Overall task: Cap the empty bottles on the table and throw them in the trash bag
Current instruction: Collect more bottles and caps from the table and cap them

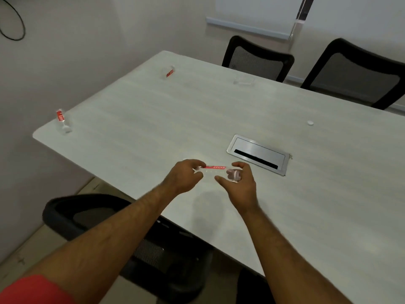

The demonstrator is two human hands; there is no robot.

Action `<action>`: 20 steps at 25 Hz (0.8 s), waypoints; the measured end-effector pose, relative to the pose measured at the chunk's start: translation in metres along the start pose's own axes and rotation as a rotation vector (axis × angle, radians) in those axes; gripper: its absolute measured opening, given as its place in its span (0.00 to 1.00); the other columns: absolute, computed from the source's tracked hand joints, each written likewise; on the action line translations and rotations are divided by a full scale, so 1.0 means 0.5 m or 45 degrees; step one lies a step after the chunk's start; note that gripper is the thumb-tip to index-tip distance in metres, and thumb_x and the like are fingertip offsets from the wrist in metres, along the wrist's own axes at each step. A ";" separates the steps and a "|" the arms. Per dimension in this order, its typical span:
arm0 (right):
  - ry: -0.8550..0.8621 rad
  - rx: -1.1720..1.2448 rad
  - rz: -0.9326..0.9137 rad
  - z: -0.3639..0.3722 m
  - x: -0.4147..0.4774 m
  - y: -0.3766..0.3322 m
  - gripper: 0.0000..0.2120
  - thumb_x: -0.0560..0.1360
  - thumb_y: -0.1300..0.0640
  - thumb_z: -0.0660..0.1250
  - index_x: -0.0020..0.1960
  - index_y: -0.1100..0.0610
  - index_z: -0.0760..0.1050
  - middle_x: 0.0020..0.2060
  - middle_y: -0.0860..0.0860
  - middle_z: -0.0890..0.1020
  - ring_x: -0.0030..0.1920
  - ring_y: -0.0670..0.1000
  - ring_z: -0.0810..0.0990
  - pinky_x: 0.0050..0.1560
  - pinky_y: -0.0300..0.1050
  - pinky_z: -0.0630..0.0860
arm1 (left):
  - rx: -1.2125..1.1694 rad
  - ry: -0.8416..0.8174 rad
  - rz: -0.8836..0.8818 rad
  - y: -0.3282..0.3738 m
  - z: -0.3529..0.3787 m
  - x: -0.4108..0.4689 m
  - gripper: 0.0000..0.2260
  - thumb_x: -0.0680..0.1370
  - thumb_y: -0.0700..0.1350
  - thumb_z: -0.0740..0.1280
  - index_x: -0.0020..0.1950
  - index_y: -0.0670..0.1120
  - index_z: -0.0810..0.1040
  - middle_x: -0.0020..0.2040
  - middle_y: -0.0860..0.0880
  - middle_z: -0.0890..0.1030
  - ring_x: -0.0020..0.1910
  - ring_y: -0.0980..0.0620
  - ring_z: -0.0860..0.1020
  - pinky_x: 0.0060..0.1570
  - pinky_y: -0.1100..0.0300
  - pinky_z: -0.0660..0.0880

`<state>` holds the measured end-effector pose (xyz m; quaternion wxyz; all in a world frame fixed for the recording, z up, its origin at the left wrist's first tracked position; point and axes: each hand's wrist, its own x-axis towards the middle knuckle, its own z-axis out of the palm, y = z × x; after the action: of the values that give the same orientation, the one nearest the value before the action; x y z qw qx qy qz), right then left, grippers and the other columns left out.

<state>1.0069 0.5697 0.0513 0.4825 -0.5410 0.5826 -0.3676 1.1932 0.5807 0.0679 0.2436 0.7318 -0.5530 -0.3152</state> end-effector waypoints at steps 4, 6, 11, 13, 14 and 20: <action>0.138 0.209 0.159 0.128 0.079 0.007 0.25 0.69 0.58 0.78 0.62 0.50 0.71 0.55 0.52 0.81 0.55 0.52 0.82 0.58 0.49 0.80 | -0.229 -0.287 -0.110 -0.099 -0.032 0.109 0.12 0.74 0.42 0.68 0.57 0.48 0.83 0.52 0.50 0.83 0.53 0.54 0.79 0.51 0.57 0.77; 0.159 0.209 0.255 0.179 0.107 0.017 0.25 0.72 0.59 0.76 0.65 0.49 0.70 0.58 0.52 0.80 0.56 0.54 0.81 0.57 0.48 0.79 | -0.270 -0.405 -0.164 -0.142 -0.049 0.155 0.12 0.75 0.41 0.69 0.57 0.46 0.83 0.48 0.54 0.81 0.52 0.54 0.79 0.51 0.57 0.76; 0.112 0.050 0.406 0.257 0.157 0.052 0.26 0.73 0.57 0.74 0.68 0.49 0.72 0.54 0.53 0.80 0.53 0.52 0.81 0.51 0.43 0.78 | 0.224 -0.145 -0.046 -0.250 -0.040 0.276 0.22 0.74 0.44 0.69 0.67 0.43 0.73 0.62 0.40 0.76 0.59 0.39 0.77 0.56 0.53 0.73; 0.148 0.022 0.441 0.276 0.166 0.062 0.24 0.71 0.54 0.75 0.66 0.50 0.73 0.53 0.54 0.81 0.49 0.51 0.81 0.48 0.43 0.77 | 0.374 -0.211 0.046 -0.261 -0.018 0.303 0.26 0.74 0.46 0.68 0.71 0.44 0.68 0.64 0.38 0.71 0.59 0.37 0.75 0.56 0.49 0.74; 0.164 0.031 0.465 0.285 0.169 0.071 0.23 0.71 0.53 0.74 0.64 0.50 0.73 0.54 0.55 0.82 0.49 0.52 0.82 0.49 0.46 0.79 | 0.453 -0.236 0.127 -0.265 -0.004 0.316 0.24 0.75 0.46 0.67 0.70 0.45 0.69 0.63 0.38 0.71 0.58 0.37 0.75 0.55 0.49 0.75; 0.137 0.176 0.548 0.304 0.095 0.051 0.19 0.78 0.51 0.66 0.68 0.50 0.71 0.58 0.55 0.80 0.51 0.57 0.83 0.44 0.51 0.81 | 0.190 -0.304 0.064 -0.236 -0.010 0.301 0.09 0.74 0.40 0.67 0.53 0.43 0.80 0.50 0.41 0.80 0.49 0.41 0.81 0.50 0.53 0.78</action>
<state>1.1480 0.5406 -0.0208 0.5540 -0.3496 0.6827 -0.3236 1.3028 0.4676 -0.0405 0.1290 0.6911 -0.6181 -0.3518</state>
